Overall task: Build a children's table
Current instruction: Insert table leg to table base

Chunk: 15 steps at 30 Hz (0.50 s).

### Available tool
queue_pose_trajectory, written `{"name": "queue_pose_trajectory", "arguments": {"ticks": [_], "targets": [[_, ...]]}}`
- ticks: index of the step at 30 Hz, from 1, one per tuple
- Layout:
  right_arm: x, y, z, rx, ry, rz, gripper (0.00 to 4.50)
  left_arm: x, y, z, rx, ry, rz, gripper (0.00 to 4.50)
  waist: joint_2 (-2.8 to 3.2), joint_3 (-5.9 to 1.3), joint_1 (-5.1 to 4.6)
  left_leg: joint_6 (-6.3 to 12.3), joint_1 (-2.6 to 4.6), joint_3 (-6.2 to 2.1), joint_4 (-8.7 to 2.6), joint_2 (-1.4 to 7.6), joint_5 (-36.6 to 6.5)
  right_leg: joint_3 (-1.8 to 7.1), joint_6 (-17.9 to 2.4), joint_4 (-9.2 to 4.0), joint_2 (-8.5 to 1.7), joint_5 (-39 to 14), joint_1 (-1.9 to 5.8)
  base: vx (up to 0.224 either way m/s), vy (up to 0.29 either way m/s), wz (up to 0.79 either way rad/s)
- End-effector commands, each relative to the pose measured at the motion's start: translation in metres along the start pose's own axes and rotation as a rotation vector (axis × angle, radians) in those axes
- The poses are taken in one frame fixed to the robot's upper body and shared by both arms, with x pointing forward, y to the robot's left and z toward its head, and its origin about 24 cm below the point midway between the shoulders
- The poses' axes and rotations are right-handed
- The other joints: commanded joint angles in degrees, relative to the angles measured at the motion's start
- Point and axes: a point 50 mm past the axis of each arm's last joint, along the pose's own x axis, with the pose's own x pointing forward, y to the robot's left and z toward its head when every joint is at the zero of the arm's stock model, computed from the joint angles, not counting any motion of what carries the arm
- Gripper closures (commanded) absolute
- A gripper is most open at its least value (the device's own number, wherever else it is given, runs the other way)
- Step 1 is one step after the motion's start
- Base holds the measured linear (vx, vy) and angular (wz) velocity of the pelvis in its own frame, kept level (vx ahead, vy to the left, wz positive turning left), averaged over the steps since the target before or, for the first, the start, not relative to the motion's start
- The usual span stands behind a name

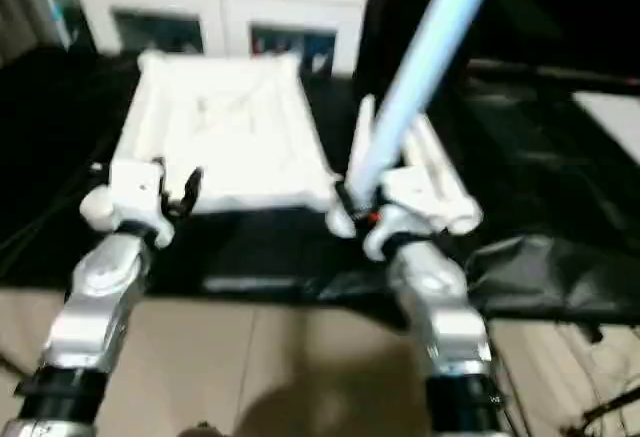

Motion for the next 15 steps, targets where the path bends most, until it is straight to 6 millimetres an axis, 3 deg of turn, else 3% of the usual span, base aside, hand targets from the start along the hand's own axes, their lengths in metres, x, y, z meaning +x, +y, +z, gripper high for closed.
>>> {"name": "queue_pose_trajectory", "arguments": {"ticks": [1, 2, 3, 4, 5, 6, 7, 8, 9, 10, 11, 12, 13, 14, 15], "targets": [[0.0009, -0.0015, 0.0067, -0.010, -0.020, 0.003, 2.64, 0.0031, 0.0021, 0.0022, 0.016, 0.006, 0.012, 1.46, 1.96, -2.95, -1.30, 3.44, 3.16, -2.02, -7.76, 6.50, -14.4, 1.88, -9.6, -4.02, -2.90, -3.2, 1.57, -0.069, 0.088, 0.11], [0.0011, -0.0011, 0.0067, -0.008, -0.019, 0.006, 2.64, 0.0028, 0.0013, 0.0045, 0.001, -0.018, -0.007, 1.46, 1.78, -2.72, -1.48, 1.46, 3.06, -1.51, -8.15, 6.15, -18.0, 2.11, -9.1, -4.58, -3.29, -4.1, 1.70, -0.069, 0.088, 0.11], [0.0014, -0.0007, 0.0064, -0.008, -0.018, 0.009, 2.64, 0.0025, 0.0002, 0.0062, -0.005, -0.032, -0.031, 1.46, 1.68, -2.19, -1.31, -2.54, 3.56, -0.53, -8.43, 5.36, -25.5, 2.47, -8.0, -5.71, -3.92, -10.0, 1.27, -0.064, 0.067, 0.12], [0.0016, -0.0005, 0.0062, -0.008, -0.017, 0.010, 2.64, 0.0022, -0.0006, 0.0075, -0.009, -0.044, -0.046, 1.46, 1.40, -1.41, -1.51, -5.48, 4.69, -0.04, -8.51, 4.66, -35.5, 2.55, -5.5, -7.14, -4.31, -21.6, 0.89, -0.065, 0.048, 0.09], [0.0018, 0.0001, 0.0054, -0.008, -0.016, 0.011, 2.64, 0.0023, -0.0013, 0.0085, -0.002, -0.053, -0.060, 1.46, 1.13, -1.09, -1.55, -6.05, 5.65, 0.03, -8.27, 4.26, -39.2, 2.31, -3.4, -8.48, -4.55, -28.3, 0.58, -0.065, 0.048, 0.09], [0.0026, 0.0005, 0.0040, -0.019, -0.010, 0.006, 2.64, 0.0027, -0.0016, 0.0085, 0.007, -0.052, -0.061, 1.46, 1.23, -0.61, -1.84, -6.02, 8.05, -0.08, -8.12, 4.09, -45.1, 0.69, -0.8, -10.31, -4.13, -37.5, 0.60, 0.000, 0.000, 0.00], [0.0030, 0.0012, 0.0030, -0.026, -0.003, 0.010, 2.64, 0.0028, -0.0021, 0.0087, 0.006, -0.056, -0.067, 1.46, 1.95, 0.05, -2.61, -6.12, 8.94, -0.17, -9.52, 4.46, -50.7, -2.40, 0.5, -10.98, -2.31, -37.3, 2.05, 0.000, 0.000, 0.00], [0.0033, 0.0016, 0.0025, -0.030, 0.002, 0.014, 2.64, 0.0029, -0.0025, 0.0088, 0.003, -0.058, -0.071, 1.46, 2.45, 0.36, -2.96, -6.11, 7.57, 0.28, -12.14, 5.13, -54.0, -4.17, 0.4, -9.19, -1.06, -33.6, 4.20, 0.000, 0.000, 0.00], [0.0035, 0.0016, 0.0021, -0.032, 0.004, 0.016, 2.64, 0.0030, -0.0029, 0.0090, 0.002, -0.060, -0.074, 1.46, 3.87, 0.28, 0.11, -6.72, 0.39, 4.07, -16.92, 4.52, -61.3, -5.90, -0.7, 4.18, 0.45, -15.4, 11.35, -0.068, 0.036, -0.09], [0.0036, 0.0020, 0.0020, -0.035, 0.005, 0.017, 2.64, 0.0031, -0.0033, 0.0090, 0.001, -0.059, -0.074, 1.46, 3.07, -0.38, 1.27, -3.92, 1.76, 6.06, -16.99, 4.89, -57.0, -3.53, 0.6, 5.56, 0.34, -16.8, 11.22, -0.026, -0.055, -0.03], [0.0039, 0.0014, 0.0012, -0.030, 0.015, 0.008, 2.64, 0.0031, -0.0040, 0.0092, -0.001, -0.060, -0.078, 1.46, -1.57, -1.23, -0.16, -3.25, 7.66, 5.21, -8.09, 4.68, -42.3, 2.61, 1.4, -3.63, -5.45, -47.9, 7.49, -0.026, -0.055, -0.03], [0.0042, 0.0010, 0.0001, -0.025, 0.026, 0.004, 2.64, 0.0031, -0.0043, 0.0092, -0.001, -0.060, -0.080, 1.46, -3.35, -0.69, 0.23, 0.21, 8.45, 4.33, 2.99, 2.79, -27.3, 4.85, -0.8, -12.85, -10.52, -65.4, 4.83, 0.140, -0.125, -0.06], [0.0049, 0.0004, -0.0001, -0.024, 0.031, 0.000, 2.64, 0.0034, -0.0046, 0.0092, -0.001, -0.059, -0.081, 1.46, -2.00, -0.25, 1.88, 5.25, -0.93, -0.46, 7.77, -0.62, -9.0, 11.29, -4.4, -13.09, -13.45, -65.9, 12.79, 0.198, -0.043, -0.06], [0.0049, 0.0003, 0.0000, -0.023, 0.030, -0.001, 2.64, 0.0035, -0.0046, 0.0092, -0.001, -0.059, -0.081, 1.46, -1.45, -0.15, 2.49, 4.59, -2.00, -1.12, 7.23, -0.51, -7.8, 11.14, -4.2, -12.07, -12.55, -60.9, 14.09, 0.198, -0.043, -0.06], [0.0051, -0.0001, 0.0002, -0.021, 0.028, -0.003, 2.64, 0.0036, -0.0046, 0.0092, -0.001, -0.059, -0.080, 1.46, -1.31, -0.11, 3.07, 4.42, -0.79, -1.00, 4.10, 0.53, -8.6, 9.46, -6.5, -11.82, -10.06, -50.2, 13.77, 0.142, -0.007, 0.14]]}}
